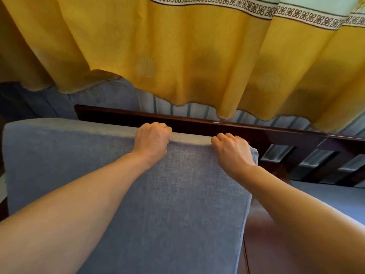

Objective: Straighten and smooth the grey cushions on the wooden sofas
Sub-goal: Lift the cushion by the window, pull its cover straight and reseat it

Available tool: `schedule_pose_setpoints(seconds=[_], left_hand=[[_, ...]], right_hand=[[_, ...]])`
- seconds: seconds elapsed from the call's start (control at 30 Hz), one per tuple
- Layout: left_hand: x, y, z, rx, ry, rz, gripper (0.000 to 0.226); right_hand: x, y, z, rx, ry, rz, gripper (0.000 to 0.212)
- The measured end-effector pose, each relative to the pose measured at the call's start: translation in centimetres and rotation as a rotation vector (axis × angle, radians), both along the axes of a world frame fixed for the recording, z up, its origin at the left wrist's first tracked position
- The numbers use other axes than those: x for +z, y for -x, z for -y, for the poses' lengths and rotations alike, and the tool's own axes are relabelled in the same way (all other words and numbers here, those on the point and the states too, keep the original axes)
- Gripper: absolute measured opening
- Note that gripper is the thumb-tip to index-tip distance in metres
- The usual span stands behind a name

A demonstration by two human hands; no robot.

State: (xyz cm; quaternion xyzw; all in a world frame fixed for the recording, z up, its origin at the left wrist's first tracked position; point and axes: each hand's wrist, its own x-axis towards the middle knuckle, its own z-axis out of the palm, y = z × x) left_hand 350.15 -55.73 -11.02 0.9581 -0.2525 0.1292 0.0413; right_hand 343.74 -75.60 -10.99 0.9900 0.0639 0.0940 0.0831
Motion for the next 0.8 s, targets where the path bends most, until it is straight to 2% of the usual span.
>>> schedule_pose_setpoints(seconds=[0.07, 0.13, 0.2, 0.27, 0.37, 0.47, 0.57, 0.67, 0.73, 0.8], left_hand=[[-0.2, 0.0, -0.3, -0.016, 0.029, 0.019, 0.006], [-0.1, 0.2, -0.5, -0.038, 0.035, 0.011, 0.005], [0.1, 0.2, -0.7, -0.060, 0.036, -0.014, 0.004], [0.3, 0.3, -0.8, -0.081, 0.048, -0.048, 0.010], [0.2, 0.6, 0.2, -0.179, 0.008, -0.075, 0.025], [-0.6, 1.2, 2.9, -0.249, 0.035, -0.072, 0.029], [-1.5, 1.9, 5.9, -0.228, 0.151, -0.080, 0.019], [-1.7, 1.5, 7.6, -0.177, 0.218, -0.087, 0.013], [-1.5, 1.3, 7.5, -0.159, 0.246, -0.112, 0.013], [-1.7, 1.4, 7.4, -0.136, 0.294, -0.130, 0.014]], right_hand=[[-0.1, -0.1, 0.0, 0.037, -0.024, 0.046, 0.028], [-0.2, 0.1, 0.1, 0.065, -0.027, 0.098, 0.032], [0.4, 0.5, -0.2, 0.053, -0.007, 0.084, 0.026], [0.9, 1.0, -0.5, 0.023, 0.023, 0.019, 0.011], [0.8, 1.0, -0.5, -0.042, 0.030, -0.061, 0.016], [0.1, 0.7, -0.4, -0.004, -0.018, 0.058, 0.009], [-0.7, 0.6, 0.0, 0.033, -0.058, 0.162, 0.026], [-2.2, 0.5, 1.0, 0.040, -0.107, 0.253, 0.025], [-3.4, 0.7, 1.4, -0.024, -0.167, 0.283, 0.019], [-4.4, 0.9, 2.1, -0.138, -0.269, 0.287, 0.022]])
